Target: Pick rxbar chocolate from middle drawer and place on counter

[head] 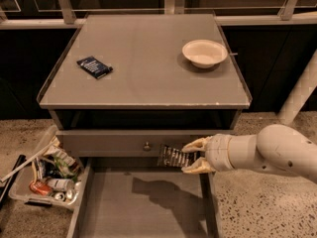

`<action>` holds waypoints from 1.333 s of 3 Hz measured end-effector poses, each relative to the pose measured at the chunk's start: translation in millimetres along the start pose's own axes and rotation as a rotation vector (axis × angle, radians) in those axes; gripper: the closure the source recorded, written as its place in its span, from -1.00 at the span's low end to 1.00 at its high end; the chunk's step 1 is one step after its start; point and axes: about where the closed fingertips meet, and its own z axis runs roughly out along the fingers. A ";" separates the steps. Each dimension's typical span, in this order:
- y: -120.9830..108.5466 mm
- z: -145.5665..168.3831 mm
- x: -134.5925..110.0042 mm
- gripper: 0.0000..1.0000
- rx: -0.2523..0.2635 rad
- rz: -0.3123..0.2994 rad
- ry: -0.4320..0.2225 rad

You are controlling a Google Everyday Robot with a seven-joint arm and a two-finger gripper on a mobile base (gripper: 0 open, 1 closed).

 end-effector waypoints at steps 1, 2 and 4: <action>-20.6 -27.8 -24.8 1.00 0.018 -0.060 -0.040; -57.4 -62.7 -58.5 1.00 0.039 -0.138 -0.080; -125.5 -94.7 -113.4 1.00 0.054 -0.243 -0.118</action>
Offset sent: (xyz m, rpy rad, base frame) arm 0.0278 -0.0158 0.1832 0.0303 -0.2314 0.1529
